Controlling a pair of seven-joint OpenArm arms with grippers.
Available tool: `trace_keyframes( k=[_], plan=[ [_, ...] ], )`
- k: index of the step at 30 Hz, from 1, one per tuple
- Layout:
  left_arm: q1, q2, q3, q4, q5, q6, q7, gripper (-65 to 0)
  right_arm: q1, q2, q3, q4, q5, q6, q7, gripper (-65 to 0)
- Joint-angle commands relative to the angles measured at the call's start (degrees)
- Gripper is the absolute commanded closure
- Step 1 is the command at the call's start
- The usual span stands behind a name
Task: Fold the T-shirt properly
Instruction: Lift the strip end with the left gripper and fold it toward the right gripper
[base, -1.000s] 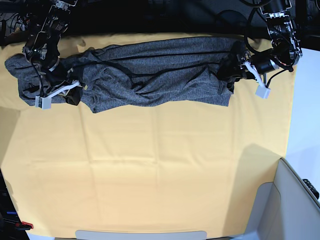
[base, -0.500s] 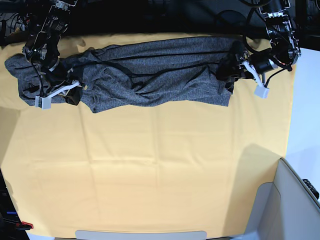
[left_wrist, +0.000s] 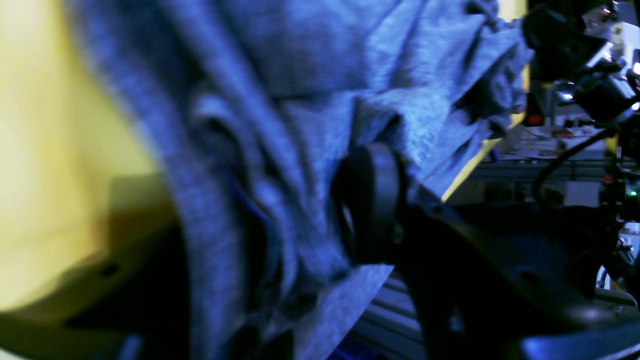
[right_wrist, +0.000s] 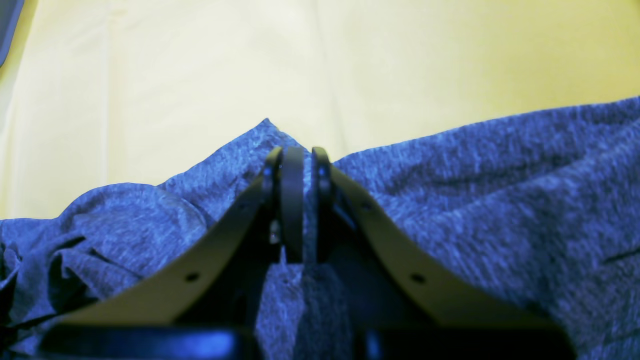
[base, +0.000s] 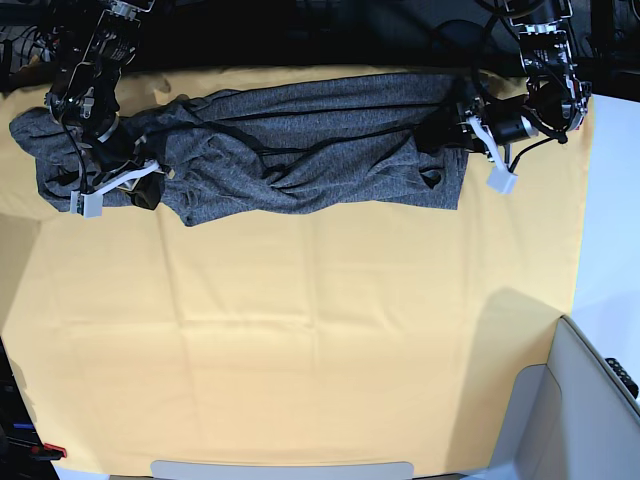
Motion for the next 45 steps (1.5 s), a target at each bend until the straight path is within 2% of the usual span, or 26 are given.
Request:
trace_keyframes(
  k=[1,5,12,14,21,28,31,37,40,45],
  plan=[
    [0.28,-0.3,0.2,0.21,2.77,0.33,2.24,-28.6,0.52,0.42,0.0,1.16,0.98,0.48,1.19,-3.6],
    [0.28,-0.12,0.2,0.21,2.5,0.24,2.24,-24.3,0.52,0.42,-0.09,0.99,0.98,0.48,1.19,-3.6],
    [-1.22,-0.03,0.2,0.21,2.5,0.24,2.5,-3.3,0.52,0.51,0.09,1.07,0.98,0.48,1.19,-3.6],
    [-1.48,-0.03,0.2,0.3,2.41,0.24,2.68,0.0,0.52,0.51,0.09,1.07,1.07,0.48,1.19,-3.6],
    [-1.83,2.34,0.11,4.61,0.74,0.24,3.34,-0.4,0.6,0.95,1.58,3.01,1.07,0.48,1.19,-3.5],
    [-3.85,9.37,0.9,7.33,0.39,0.42,3.34,-0.4,0.6,3.06,7.82,5.65,1.07,0.48,1.19,-3.5],
    [-5.35,11.4,5.12,7.33,0.39,0.5,3.34,-0.4,0.52,4.29,10.81,5.56,1.07,0.48,1.19,-3.5],
    [-6.76,17.46,11.19,7.24,0.74,0.59,3.34,-0.4,-1.24,4.73,16.7,5.47,0.98,0.48,1.19,-3.5],
    [-9.92,17.37,13.91,6.98,0.74,0.59,3.34,-0.4,-2.3,5.17,18.81,5.12,0.98,0.48,1.19,-3.5],
    [-11.94,20.01,20.15,4.69,0.83,1.47,1.97,-0.4,-2.74,6.75,22.33,3.36,0.72,0.56,1.19,-3.5]
  ],
)
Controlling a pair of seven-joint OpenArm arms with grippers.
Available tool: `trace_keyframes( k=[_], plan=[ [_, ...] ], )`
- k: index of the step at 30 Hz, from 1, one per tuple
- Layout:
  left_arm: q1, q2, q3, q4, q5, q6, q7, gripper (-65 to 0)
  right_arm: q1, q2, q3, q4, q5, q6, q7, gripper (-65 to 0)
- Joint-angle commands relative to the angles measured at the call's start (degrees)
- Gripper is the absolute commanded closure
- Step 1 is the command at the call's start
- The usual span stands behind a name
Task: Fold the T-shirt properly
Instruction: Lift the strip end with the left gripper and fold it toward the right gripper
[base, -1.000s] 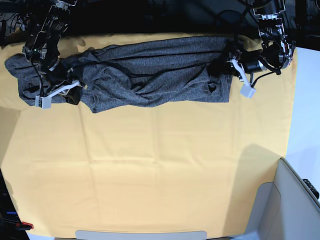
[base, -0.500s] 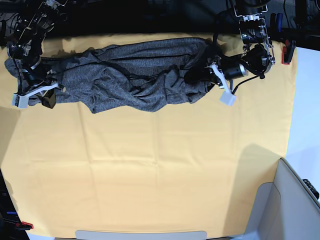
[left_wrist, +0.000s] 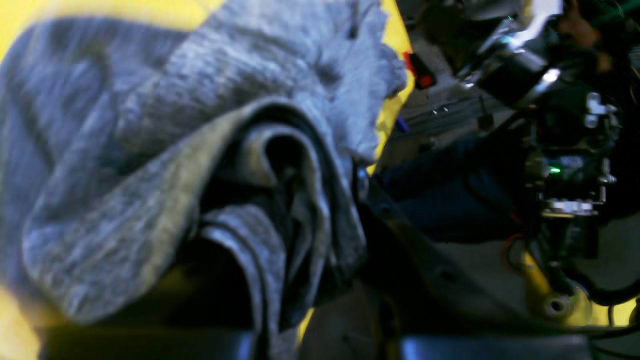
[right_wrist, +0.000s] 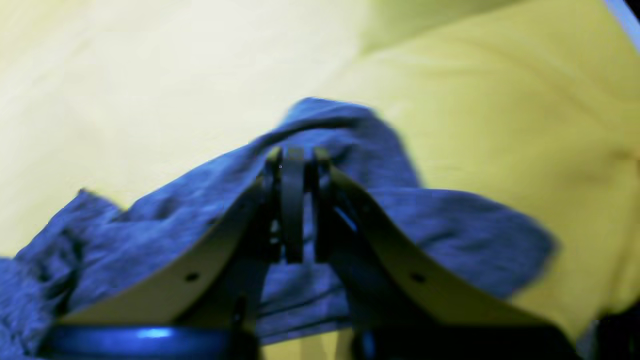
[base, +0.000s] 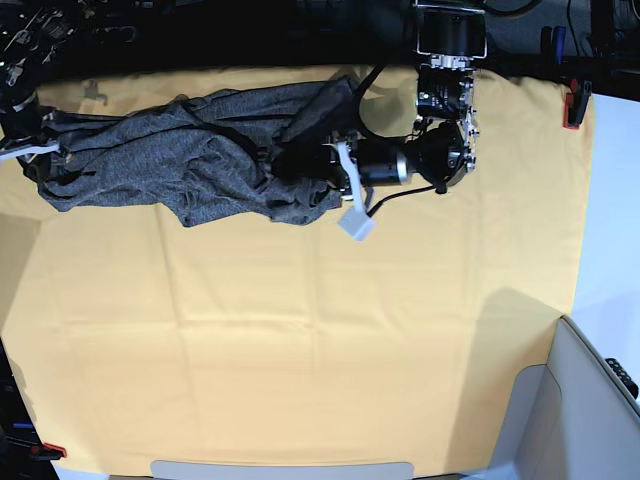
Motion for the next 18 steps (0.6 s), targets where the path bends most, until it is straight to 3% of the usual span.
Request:
trace_keyframes(
  k=[1,11,18],
  plan=[
    [-1.26,1.28,2.15,-0.23,-1.66,0.67,-1.0,-0.4,0.26,1.14,0.89,0.63,0.89,0.37,1.39,-3.5],
    [-6.8,1.63,14.37,-6.12,-1.92,1.19,-9.97,-0.4,-0.62,0.96,1.68,0.54,0.89,0.37,1.39,-3.5],
    [-7.59,1.63,16.04,-6.12,-1.66,1.19,-11.9,-0.4,-1.32,0.61,1.51,0.54,0.89,0.37,1.39,-3.5]
  ],
)
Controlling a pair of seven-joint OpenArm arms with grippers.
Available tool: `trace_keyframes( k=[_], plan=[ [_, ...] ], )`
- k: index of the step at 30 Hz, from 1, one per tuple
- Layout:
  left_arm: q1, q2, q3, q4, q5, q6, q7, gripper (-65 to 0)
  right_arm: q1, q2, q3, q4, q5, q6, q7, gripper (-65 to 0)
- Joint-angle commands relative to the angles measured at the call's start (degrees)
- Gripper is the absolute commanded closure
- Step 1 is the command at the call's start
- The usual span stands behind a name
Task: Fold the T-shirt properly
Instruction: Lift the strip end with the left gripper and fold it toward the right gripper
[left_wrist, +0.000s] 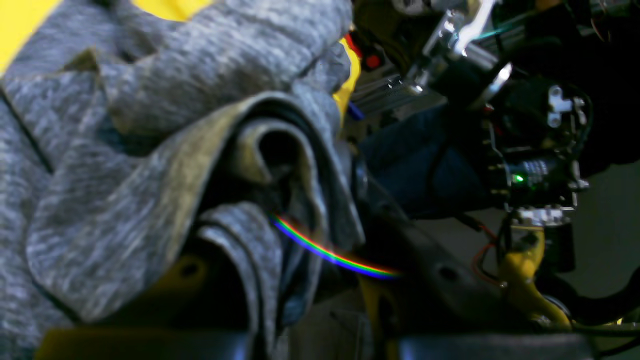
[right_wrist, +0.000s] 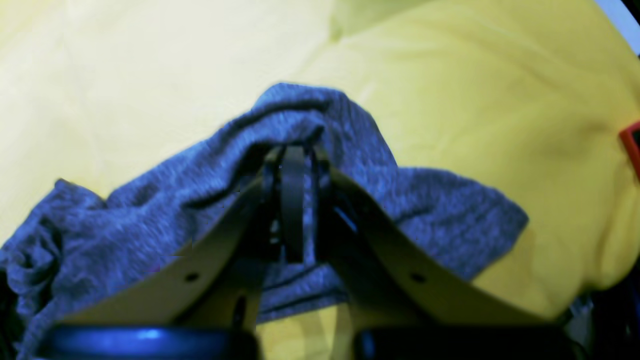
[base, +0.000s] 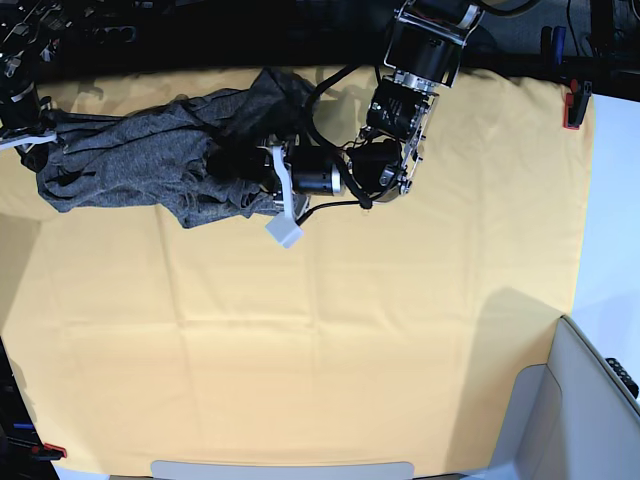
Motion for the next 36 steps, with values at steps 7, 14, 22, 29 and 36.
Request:
trace_keyframes(
  k=[7,14,22,29,36],
  plan=[
    [-1.12,0.69,0.04,0.85,-1.7,-0.38,-3.55,-0.4,-0.48,0.94,0.15,0.82,0.91,0.37,1.41,-3.5],
    [-1.12,0.69,0.04,0.85,-1.79,-0.38,-4.95,-0.3,-0.56,-0.21,0.15,0.82,0.91,0.28,1.41,-3.5],
    [-0.68,1.84,0.13,0.85,-1.7,-0.38,-6.1,-0.4,-0.56,-0.91,0.15,0.82,0.91,0.28,1.41,-3.5],
    [-0.59,1.92,0.13,0.85,-1.7,-0.38,-6.1,-9.3,-0.56,-1.0,0.15,0.82,0.91,0.28,1.41,-3.5],
    [-0.59,4.47,0.22,0.85,-1.62,-0.38,-6.18,-31.4,-0.56,-1.08,0.06,0.82,0.91,0.28,1.41,-3.5]
  ],
)
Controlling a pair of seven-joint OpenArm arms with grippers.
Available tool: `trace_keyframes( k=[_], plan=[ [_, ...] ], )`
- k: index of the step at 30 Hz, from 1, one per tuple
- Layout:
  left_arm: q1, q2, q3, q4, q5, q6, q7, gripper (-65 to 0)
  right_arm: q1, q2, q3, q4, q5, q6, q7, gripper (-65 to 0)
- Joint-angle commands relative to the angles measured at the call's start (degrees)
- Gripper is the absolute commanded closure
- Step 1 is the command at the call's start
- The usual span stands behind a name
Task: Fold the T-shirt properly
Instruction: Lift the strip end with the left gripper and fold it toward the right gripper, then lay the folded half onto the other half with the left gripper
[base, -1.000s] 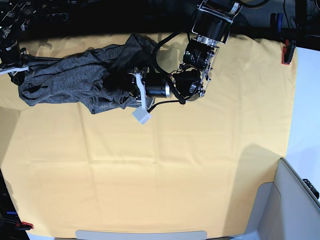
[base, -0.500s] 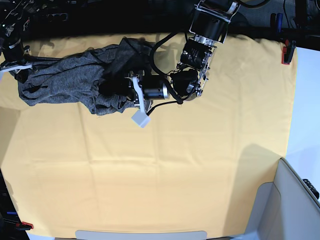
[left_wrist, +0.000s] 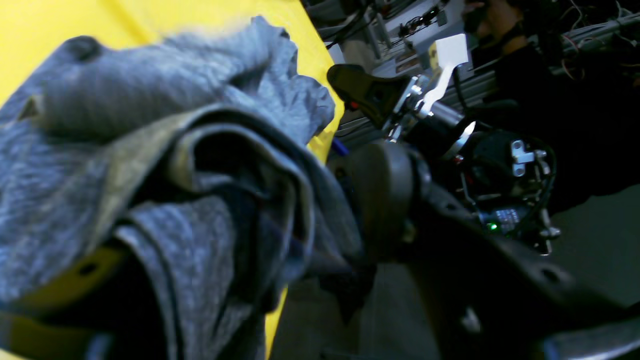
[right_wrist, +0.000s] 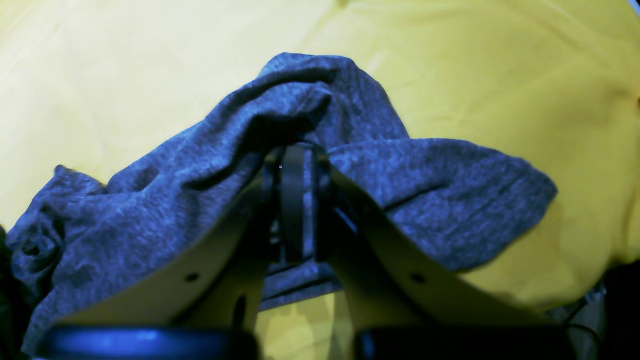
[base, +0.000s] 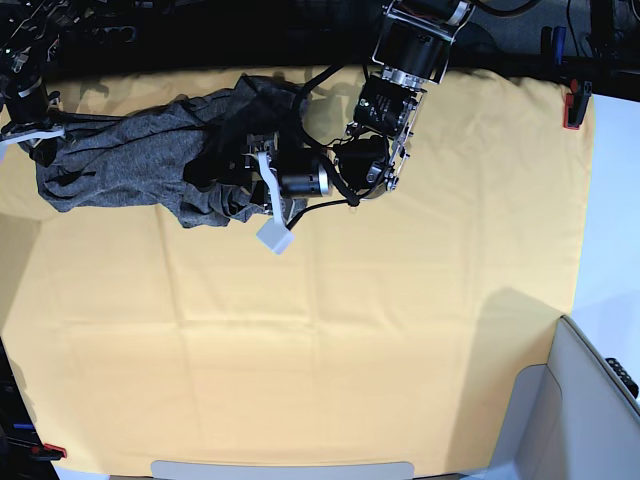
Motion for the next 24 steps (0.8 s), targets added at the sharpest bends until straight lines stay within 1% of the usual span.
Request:
trace_keyframes(
  k=[1,13,18,20,22,23,24],
  plan=[
    [-1.23,1.31,0.2,0.85,-1.64,-0.56,-0.96,-31.1,0.2,0.82,0.17,0.87,0.89,0.28,1.39,-3.5],
    [-1.23,1.38,0.46,0.85,-2.08,-0.73,-0.34,-31.0,0.38,0.55,-0.36,0.87,1.07,0.28,1.39,-3.6],
    [-1.58,1.38,6.0,0.85,-1.73,-0.56,-1.4,-31.0,0.38,-0.33,-2.82,0.87,1.07,0.28,1.39,-3.6],
    [-1.58,1.38,8.9,0.85,-1.64,-0.47,-3.42,-30.9,0.29,-0.33,-3.78,0.87,1.07,0.28,1.39,-3.6],
    [-2.19,1.31,12.42,0.85,-1.55,-0.38,-6.85,-30.9,0.2,-0.33,-4.22,0.87,1.07,0.28,1.39,-3.6],
    [-3.07,1.22,13.82,0.85,-1.55,0.06,-8.17,-30.9,0.2,-0.33,-4.22,0.87,1.07,0.28,1.39,-3.6],
    [-4.04,0.95,15.67,0.85,-1.46,1.38,-9.4,-30.9,0.2,-0.33,-4.22,0.87,1.07,0.28,1.39,-3.6]
  ],
)
